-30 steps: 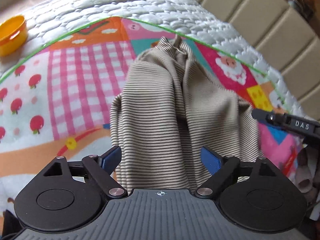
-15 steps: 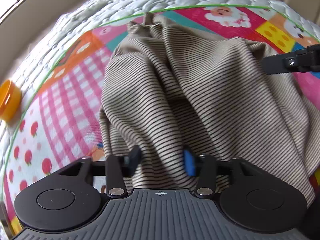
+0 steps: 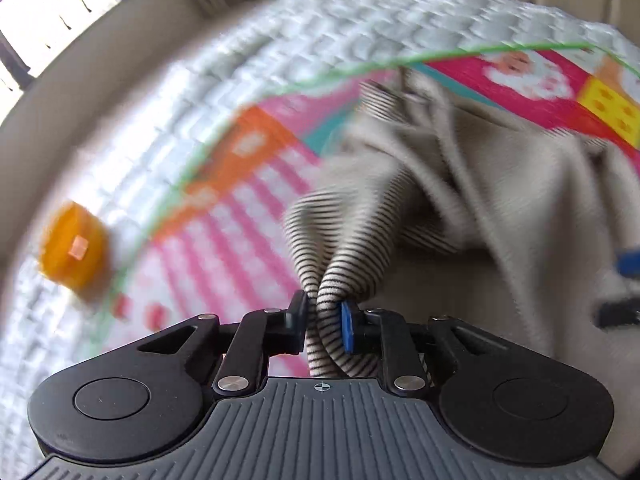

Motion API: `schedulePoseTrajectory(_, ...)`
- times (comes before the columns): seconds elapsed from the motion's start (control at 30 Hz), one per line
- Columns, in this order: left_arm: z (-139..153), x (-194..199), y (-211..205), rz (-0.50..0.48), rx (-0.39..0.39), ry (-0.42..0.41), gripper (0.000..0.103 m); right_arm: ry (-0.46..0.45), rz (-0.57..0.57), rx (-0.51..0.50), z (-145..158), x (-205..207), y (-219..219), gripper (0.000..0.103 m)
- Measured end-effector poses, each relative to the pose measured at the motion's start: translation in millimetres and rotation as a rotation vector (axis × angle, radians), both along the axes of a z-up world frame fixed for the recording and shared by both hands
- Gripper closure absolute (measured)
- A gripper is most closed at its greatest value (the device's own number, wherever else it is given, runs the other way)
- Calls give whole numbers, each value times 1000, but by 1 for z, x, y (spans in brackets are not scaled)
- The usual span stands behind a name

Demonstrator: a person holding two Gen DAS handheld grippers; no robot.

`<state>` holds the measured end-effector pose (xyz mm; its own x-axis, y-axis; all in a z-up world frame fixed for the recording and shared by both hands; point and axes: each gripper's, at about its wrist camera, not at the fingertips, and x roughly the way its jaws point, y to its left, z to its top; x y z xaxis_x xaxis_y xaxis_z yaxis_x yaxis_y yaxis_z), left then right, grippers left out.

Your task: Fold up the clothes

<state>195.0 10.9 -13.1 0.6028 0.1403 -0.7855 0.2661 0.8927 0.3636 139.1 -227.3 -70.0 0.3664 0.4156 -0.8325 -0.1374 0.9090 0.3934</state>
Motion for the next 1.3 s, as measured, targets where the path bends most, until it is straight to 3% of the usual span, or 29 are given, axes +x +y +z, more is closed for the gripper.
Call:
schedulePoseTrajectory(0.1,20,39,25,87,38,-108,85,3,-2,-2,0,3,0,31)
schedulePoseTrajectory(0.23,24,67,47,166,-22,-116,77,-33,2,-18,6,3,3,31)
schedulePoseTrajectory(0.3,18,68,53,201,-39,-110,63,-92,3,-45,14,-1,4,31)
schedulePoseTrajectory(0.37,13,59,61,239,-93,-101,62,-185,18,-95,24,-8,9,31)
schedulePoseTrajectory(0.43,11,40,67,287,-190,-92,56,-285,40,-157,33,-14,17,32)
schedulePoseTrajectory(0.5,10,18,71,319,-340,-59,49,-358,76,-214,39,-16,30,34)
schedulePoseTrajectory(0.6,3,-6,68,323,-571,-14,40,-400,151,-298,36,-12,63,35)
schedulePoseTrajectory(0.67,-9,-10,59,303,-634,7,37,-407,198,-390,25,-8,84,34)
schedulePoseTrajectory(0.8,-28,-11,52,230,-621,29,37,-419,292,-574,3,0,125,40)
schedulePoseTrajectory(0.83,-33,-11,56,230,-629,38,37,-421,315,-620,-3,2,135,53)
schedulePoseTrajectory(0.87,-38,-10,59,235,-644,57,39,-435,356,-671,-4,1,140,75)
schedulePoseTrajectory(0.93,-46,-10,65,240,-679,89,40,-489,456,-782,6,-3,132,91)
schedulePoseTrajectory(1.03,-49,-8,65,216,-698,107,39,-574,524,-990,23,2,102,95)
schedulePoseTrajectory(1.13,-52,-5,62,201,-707,130,37,-559,450,-1161,37,31,50,96)
schedulePoseTrajectory(1.3,-60,-3,58,198,-670,187,35,-478,260,-1252,26,83,-26,96)
